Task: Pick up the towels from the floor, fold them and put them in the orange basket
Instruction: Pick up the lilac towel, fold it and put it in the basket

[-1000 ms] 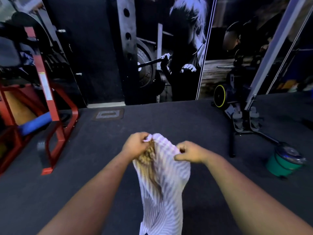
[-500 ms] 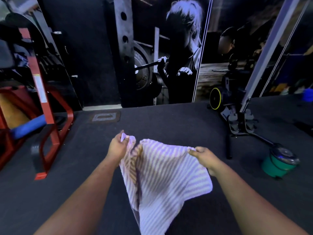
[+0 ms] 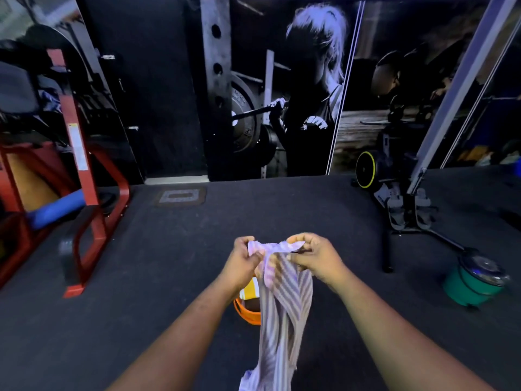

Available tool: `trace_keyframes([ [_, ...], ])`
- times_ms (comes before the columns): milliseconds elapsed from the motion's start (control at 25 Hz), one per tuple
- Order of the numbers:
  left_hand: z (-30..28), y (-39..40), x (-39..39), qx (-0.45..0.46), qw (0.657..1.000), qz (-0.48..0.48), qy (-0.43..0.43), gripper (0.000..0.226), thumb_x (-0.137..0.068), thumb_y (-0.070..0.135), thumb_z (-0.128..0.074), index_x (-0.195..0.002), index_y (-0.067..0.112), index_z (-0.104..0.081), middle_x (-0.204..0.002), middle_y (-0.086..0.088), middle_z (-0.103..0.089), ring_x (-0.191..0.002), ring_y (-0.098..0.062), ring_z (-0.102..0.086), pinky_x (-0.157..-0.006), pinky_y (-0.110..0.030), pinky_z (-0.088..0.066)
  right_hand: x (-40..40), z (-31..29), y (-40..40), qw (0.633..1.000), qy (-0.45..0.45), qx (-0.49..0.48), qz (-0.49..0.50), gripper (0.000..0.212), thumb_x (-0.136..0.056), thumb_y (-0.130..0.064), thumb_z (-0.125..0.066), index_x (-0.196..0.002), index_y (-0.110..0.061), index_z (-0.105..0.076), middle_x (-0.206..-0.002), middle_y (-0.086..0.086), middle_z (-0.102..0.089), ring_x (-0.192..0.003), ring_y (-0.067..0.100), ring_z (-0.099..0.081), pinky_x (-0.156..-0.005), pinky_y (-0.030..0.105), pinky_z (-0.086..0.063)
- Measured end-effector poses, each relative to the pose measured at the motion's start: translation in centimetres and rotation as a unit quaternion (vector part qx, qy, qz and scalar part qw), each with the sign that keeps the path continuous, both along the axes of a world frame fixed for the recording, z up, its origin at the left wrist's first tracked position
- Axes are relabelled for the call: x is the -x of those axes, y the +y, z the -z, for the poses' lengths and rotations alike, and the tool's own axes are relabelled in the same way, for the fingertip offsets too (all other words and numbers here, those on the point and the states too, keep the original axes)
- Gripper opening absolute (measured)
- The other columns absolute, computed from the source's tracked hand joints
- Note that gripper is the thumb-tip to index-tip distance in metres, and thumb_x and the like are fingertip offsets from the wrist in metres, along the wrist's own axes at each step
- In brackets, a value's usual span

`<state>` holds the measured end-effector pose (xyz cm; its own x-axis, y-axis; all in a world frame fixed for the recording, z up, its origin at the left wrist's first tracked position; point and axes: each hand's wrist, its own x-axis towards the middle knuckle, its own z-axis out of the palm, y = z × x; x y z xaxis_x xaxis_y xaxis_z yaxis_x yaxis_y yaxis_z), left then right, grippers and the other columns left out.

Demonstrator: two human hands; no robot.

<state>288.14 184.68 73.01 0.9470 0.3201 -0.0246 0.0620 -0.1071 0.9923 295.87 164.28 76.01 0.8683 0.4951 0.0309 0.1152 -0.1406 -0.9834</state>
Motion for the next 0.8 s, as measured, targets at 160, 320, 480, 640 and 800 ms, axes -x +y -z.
trace_keyframes([
  [160, -0.5, 0.4, 0.0, 0.021, 1.000, -0.003, 0.005, 0.018, -0.094, 0.008, -0.068, -0.104, 0.010, -0.054, -0.101, -0.009, -0.067, -0.088, -0.014, -0.065, -0.075, -0.026, -0.053, 0.2, 0.2, 1.3, 0.935, -0.257, 0.217, 0.112, 0.027, -0.077, -0.043, -0.082, -0.074, -0.028, -0.060, -0.073, -0.010, -0.065, -0.074, 0.013, -0.063, -0.065, 0.035, -0.052],
  [320, -1.1, -0.9, 0.5, 0.109, 0.994, -0.024, -0.004, 0.008, -0.093, 0.007, -0.071, -0.097, 0.000, -0.070, -0.087, -0.011, -0.074, -0.077, -0.016, -0.066, -0.064, -0.021, -0.054, 0.1, 0.1, 2.4, 0.887, -0.400, 0.202, 0.111, 0.027, -0.088, -0.036, -0.073, -0.074, -0.024, -0.054, -0.085, -0.009, -0.051, -0.086, 0.014, -0.049, -0.073, 0.035, -0.042],
  [480, -0.6, -1.6, 0.8, 0.170, 0.985, -0.009, -0.009, 0.021, -0.100, 0.019, -0.064, -0.103, 0.004, -0.077, -0.097, -0.017, -0.076, -0.083, -0.023, -0.071, -0.073, -0.031, -0.058, -0.5, 0.4, 2.9, 0.958, -0.254, 0.126, 0.051, 0.033, -0.095, -0.033, -0.067, -0.074, -0.032, -0.042, -0.060, -0.011, -0.048, -0.056, 0.007, -0.042, -0.060, 0.036, -0.040],
  [640, -0.8, -2.0, 0.6, 0.092, 0.995, -0.029, 0.007, 0.029, -0.104, 0.026, -0.057, -0.090, 0.008, -0.076, -0.071, 0.000, -0.072, -0.066, -0.012, -0.061, -0.061, -0.023, -0.049, -1.1, -0.4, 3.0, 0.951, -0.261, 0.155, 0.059, 0.034, -0.096, -0.038, -0.065, -0.075, -0.033, -0.039, -0.062, -0.008, -0.048, -0.058, 0.010, -0.043, -0.061, 0.041, -0.044],
  [800, -0.1, -1.9, 0.8, 0.170, 0.985, 0.029, 0.000, 0.035, -0.105, 0.034, -0.054, -0.101, 0.008, -0.077, -0.100, -0.017, -0.076, -0.095, -0.029, -0.071, -0.090, -0.041, -0.055, -1.4, -1.2, 3.5, 0.953, -0.254, 0.141, 0.085, 0.035, -0.096, -0.037, -0.066, -0.073, -0.033, -0.040, -0.060, -0.008, -0.048, -0.057, 0.008, -0.043, -0.061, 0.039, -0.043],
])
